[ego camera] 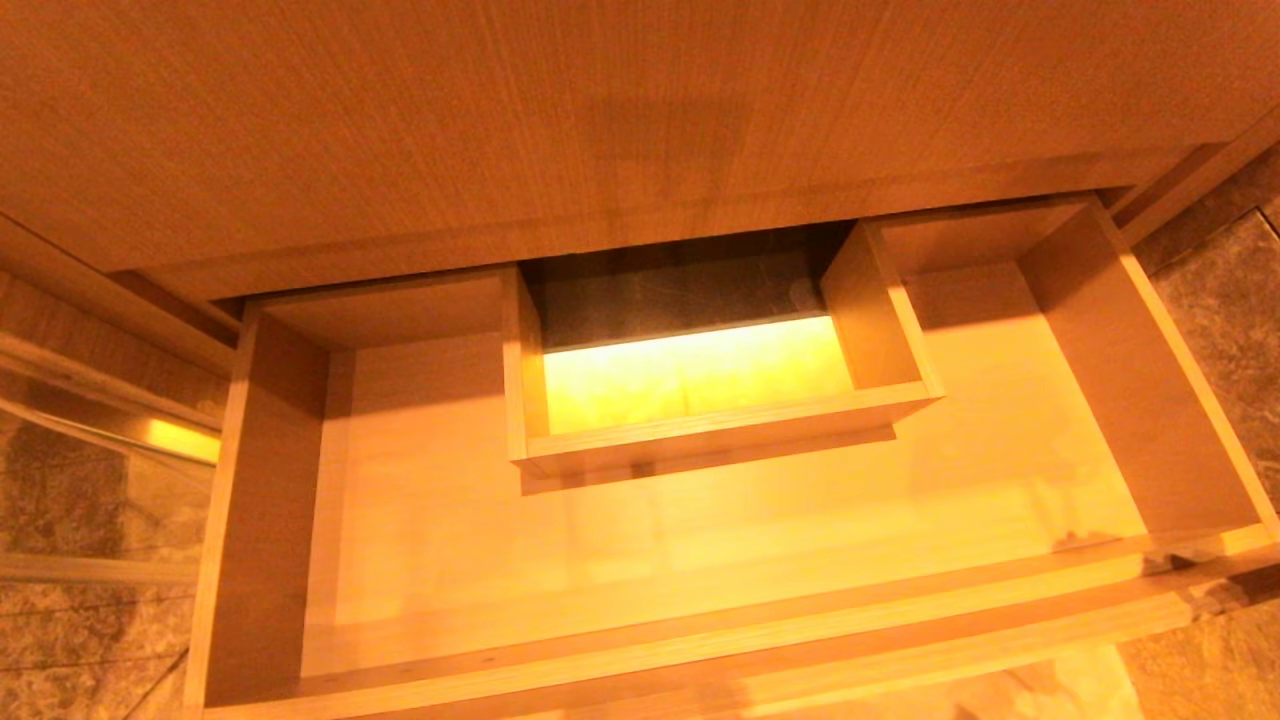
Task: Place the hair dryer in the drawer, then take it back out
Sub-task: Close the drawer
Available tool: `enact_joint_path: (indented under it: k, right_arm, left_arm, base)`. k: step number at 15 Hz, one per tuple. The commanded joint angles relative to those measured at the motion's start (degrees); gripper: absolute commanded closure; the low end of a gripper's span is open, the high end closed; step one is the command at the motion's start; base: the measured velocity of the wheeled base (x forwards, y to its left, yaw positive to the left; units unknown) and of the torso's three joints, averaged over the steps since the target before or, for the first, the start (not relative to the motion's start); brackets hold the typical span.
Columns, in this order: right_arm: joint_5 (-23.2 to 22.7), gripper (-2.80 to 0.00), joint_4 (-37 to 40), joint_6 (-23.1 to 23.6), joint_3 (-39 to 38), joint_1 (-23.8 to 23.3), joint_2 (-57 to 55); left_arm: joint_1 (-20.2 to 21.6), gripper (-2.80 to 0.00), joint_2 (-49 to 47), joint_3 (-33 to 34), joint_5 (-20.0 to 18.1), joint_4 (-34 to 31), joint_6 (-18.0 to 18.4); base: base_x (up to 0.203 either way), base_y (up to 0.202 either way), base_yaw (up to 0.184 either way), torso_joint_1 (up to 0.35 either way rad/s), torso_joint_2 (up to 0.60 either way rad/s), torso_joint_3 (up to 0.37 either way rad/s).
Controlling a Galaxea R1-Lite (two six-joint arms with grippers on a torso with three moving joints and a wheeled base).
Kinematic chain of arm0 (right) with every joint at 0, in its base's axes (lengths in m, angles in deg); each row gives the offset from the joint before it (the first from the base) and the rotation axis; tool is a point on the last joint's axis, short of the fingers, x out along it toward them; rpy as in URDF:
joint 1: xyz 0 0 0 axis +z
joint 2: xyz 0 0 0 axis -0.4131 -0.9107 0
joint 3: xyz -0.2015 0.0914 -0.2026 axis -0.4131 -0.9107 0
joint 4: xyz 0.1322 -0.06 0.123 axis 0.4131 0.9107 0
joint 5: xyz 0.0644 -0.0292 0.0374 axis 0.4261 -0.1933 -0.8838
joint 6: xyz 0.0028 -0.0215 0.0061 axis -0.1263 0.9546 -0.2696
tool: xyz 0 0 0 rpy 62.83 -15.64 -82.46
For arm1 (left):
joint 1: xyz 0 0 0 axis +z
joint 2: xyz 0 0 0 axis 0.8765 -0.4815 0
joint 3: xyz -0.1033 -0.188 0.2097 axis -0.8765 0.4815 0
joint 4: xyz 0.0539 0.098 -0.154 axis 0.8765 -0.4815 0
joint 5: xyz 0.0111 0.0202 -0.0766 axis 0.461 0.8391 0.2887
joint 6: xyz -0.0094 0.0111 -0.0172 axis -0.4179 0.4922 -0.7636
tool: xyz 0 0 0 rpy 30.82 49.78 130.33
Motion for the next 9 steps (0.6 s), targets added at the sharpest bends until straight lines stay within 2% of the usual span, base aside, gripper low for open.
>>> enact_joint_path:
  k: [1, 9]
  right_arm:
    - [0.1, 0.0, -0.1, 0.0, 0.0, 0.0, 0.0]
    - [0.1, 0.0, -2.4, -0.1, -0.3, 0.0, 0.1]
  left_arm:
    - [0.0, 0.0, 0.0, 0.1, 0.0, 0.0, 0.0]
    - [0.0, 0.0, 0.0, 0.1, 0.0, 0.0, 0.0]
  base:
    - [0.0, 0.0, 0.0, 0.0, 0.0, 0.0]
    - [0.0, 0.0, 0.0, 0.0, 0.0, 0.0]
